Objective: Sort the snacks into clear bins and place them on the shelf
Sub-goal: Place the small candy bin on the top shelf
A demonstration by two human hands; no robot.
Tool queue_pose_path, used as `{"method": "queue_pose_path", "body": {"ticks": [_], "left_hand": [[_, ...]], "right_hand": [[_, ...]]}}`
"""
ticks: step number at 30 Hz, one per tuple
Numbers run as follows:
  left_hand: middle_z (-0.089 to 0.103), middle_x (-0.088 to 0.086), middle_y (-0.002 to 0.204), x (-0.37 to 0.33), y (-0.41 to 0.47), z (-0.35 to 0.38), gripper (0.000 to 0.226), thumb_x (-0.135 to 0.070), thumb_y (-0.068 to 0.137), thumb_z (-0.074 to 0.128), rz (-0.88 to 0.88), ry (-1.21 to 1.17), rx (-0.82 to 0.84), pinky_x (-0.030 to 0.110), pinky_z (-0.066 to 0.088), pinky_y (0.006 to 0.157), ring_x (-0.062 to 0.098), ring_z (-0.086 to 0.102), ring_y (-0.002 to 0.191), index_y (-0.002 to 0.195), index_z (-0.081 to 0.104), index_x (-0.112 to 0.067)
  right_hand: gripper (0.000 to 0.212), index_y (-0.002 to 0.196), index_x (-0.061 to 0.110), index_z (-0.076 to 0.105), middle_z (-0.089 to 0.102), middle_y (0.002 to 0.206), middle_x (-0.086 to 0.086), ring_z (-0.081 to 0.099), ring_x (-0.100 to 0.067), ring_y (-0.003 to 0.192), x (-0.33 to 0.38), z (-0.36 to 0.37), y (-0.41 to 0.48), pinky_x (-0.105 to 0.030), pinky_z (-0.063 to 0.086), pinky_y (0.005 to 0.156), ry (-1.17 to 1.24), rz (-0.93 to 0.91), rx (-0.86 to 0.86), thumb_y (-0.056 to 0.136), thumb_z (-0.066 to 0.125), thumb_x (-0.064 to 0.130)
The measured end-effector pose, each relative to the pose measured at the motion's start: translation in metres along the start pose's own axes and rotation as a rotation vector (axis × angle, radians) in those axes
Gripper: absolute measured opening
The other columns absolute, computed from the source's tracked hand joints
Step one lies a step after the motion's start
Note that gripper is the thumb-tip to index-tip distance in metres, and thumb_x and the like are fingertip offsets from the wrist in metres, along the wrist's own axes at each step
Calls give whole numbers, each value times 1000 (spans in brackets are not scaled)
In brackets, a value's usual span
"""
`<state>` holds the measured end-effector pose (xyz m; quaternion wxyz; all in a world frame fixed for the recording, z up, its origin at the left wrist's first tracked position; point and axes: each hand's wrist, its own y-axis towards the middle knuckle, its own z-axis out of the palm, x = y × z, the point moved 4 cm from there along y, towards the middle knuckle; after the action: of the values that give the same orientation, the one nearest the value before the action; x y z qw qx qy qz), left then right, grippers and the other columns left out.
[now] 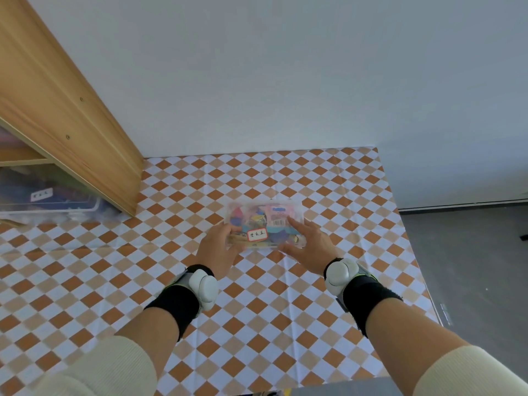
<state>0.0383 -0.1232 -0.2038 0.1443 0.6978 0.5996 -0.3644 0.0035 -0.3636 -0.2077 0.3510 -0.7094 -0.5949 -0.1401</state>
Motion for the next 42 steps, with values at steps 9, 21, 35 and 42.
{"method": "queue_pose_path", "body": {"ticks": [9, 21, 35, 42], "left_hand": [[60, -1, 117, 5, 1, 5, 50, -25, 77, 83, 50, 72, 13, 28, 42, 80, 21, 54, 110, 120, 58, -17], [61, 0, 116, 2, -4, 4, 44, -21, 81, 77, 94, 108, -68, 24, 40, 79, 21, 54, 110, 120, 57, -19], [32, 1, 117, -45, -61, -98, 61, -43, 80, 74, 51, 14, -259, 20, 39, 82, 17, 44, 92, 134, 46, -42], [47, 6, 131, -67, -103, -206, 64, -47, 84, 71, 134, 127, -398, 25, 39, 96, 21, 39, 119, 141, 42, -42]], "right_hand": [[83, 149, 26, 43, 60, 130, -4, 61, -25, 112, -3, 7, 2, -35, 52, 94, 4, -56, -79, 78, 85, 31], [76, 150, 30, 35, 53, 131, -9, 58, -29, 103, -3, 19, 7, -30, 48, 77, -162, 5, -84, 85, 68, 6], [84, 143, 44, 41, 40, 117, -7, 49, -21, 86, 129, -51, -32, -31, 47, 79, -116, -182, -23, 70, 83, 49], [91, 141, 47, 41, 49, 120, -8, 51, -24, 93, 239, -86, -64, -29, 45, 77, -134, -335, -45, 59, 70, 70]]}}
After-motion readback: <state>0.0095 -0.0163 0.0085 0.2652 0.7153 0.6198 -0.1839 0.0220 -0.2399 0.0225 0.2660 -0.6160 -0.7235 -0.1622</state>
